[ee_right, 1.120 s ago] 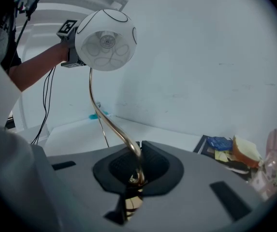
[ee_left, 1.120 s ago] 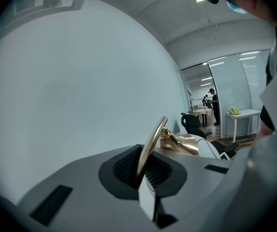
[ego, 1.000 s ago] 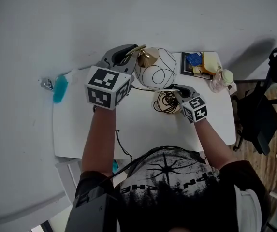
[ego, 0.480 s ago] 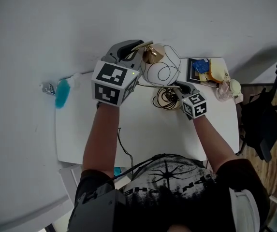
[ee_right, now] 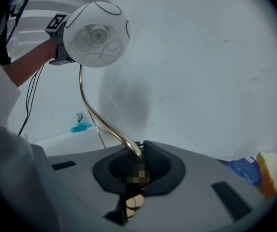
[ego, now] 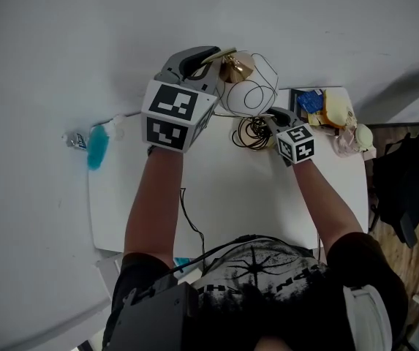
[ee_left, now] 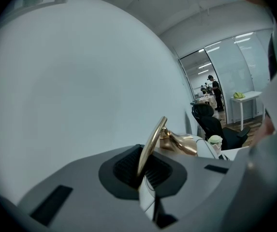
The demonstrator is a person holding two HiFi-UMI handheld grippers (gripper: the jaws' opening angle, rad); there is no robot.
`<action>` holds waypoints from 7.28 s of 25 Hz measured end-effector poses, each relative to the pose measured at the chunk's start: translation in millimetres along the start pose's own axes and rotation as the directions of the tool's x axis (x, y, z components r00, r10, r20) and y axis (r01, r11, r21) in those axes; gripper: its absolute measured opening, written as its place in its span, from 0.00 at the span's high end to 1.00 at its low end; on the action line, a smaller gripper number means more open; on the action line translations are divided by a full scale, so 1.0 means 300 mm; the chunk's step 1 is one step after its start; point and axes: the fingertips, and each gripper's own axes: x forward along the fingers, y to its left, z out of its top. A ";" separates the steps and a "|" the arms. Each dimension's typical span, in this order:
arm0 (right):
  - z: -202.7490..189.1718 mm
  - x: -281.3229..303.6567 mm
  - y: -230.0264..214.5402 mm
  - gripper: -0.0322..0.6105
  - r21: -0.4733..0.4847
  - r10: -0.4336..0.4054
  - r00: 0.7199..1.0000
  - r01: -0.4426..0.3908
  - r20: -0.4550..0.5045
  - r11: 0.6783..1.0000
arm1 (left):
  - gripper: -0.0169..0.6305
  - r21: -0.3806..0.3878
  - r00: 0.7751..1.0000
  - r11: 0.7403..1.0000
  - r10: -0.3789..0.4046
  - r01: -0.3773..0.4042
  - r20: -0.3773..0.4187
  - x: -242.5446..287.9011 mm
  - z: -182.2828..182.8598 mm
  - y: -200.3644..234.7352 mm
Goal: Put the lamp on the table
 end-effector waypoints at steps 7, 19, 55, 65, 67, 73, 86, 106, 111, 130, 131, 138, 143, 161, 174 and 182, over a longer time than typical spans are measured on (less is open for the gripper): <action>0.005 0.087 -0.063 0.92 0.016 -0.007 1.000 0.007 0.002 1.000 | 0.95 0.070 1.000 0.998 0.006 -0.004 -0.025 0.067 0.008 0.008; -0.005 0.138 -0.138 0.91 0.046 -0.047 0.999 0.047 0.006 0.998 | 0.95 0.119 0.993 0.992 -0.019 0.034 -0.119 0.133 -0.036 0.016; 0.045 -0.007 -0.091 0.63 -0.006 -0.066 0.998 0.066 -0.010 0.998 | 0.95 0.111 0.990 0.993 -0.030 0.046 -0.138 0.201 -0.029 -0.002; 0.098 -0.136 -0.020 0.63 0.005 -0.043 0.997 0.043 0.059 0.999 | 0.95 0.153 0.988 0.987 -0.023 0.047 -0.154 0.226 -0.011 -0.054; 0.108 -0.157 -0.013 0.63 0.001 -0.045 0.997 0.045 0.070 0.999 | 0.95 0.170 0.987 0.984 -0.023 0.050 -0.156 0.234 -0.005 -0.071; 0.131 -0.205 -0.010 0.63 -0.001 -0.049 0.995 0.050 0.092 0.999 | 0.95 0.217 0.988 0.974 -0.025 0.058 -0.151 0.254 0.012 -0.127; 0.142 -0.257 0.019 0.63 -0.014 -0.036 0.994 0.037 0.105 0.999 | 0.90 0.304 0.984 0.951 0.004 0.052 -0.181 0.288 0.015 -0.187; 0.186 -0.302 0.136 0.63 -0.080 0.002 0.994 0.007 0.108 0.997 | 0.76 0.229 0.986 0.972 0.079 -0.045 -0.144 0.061 -0.034 -0.156; 0.193 -0.354 0.161 0.63 -0.119 0.019 0.995 -0.007 0.097 0.993 | 0.76 0.160 0.992 0.987 0.051 -0.031 -0.119 -0.017 -0.054 -0.228; 0.254 -0.844 0.206 0.72 -0.191 0.099 0.983 -0.069 0.154 0.979 | 0.94 -0.179 0.999 0.984 -0.010 0.019 0.050 -0.288 -0.128 -0.717; 0.255 -0.877 0.208 0.75 -0.189 0.105 0.981 -0.074 0.160 0.979 | 0.94 -0.196 0.998 0.980 -0.021 0.032 0.057 -0.300 -0.129 -0.754; 0.201 -1.107 0.211 0.91 -0.098 0.146 0.969 -0.129 0.199 0.987 | 0.95 -0.281 0.993 0.955 -0.070 0.095 0.096 -0.387 -0.167 -1.025; 0.137 -1.257 0.208 0.92 -0.072 0.184 0.953 -0.171 0.239 0.983 | 0.95 -0.300 0.987 0.943 -0.119 0.146 0.106 -0.402 -0.193 -1.208; -0.014 -1.460 0.240 0.92 -0.147 0.186 0.965 -0.160 0.186 0.976 | 0.95 -0.314 0.976 0.924 -0.199 0.216 0.086 -0.409 -0.167 -1.499; -0.032 -1.511 0.258 0.92 -0.180 0.185 0.967 -0.153 0.176 0.972 | 0.95 -0.288 0.970 0.927 -0.234 0.241 0.057 -0.398 -0.160 -1.588; -0.058 -1.534 0.257 0.92 -0.174 0.180 0.968 -0.150 0.173 0.973 | 0.95 -0.282 0.971 0.929 -0.235 0.237 0.042 -0.398 -0.167 -1.618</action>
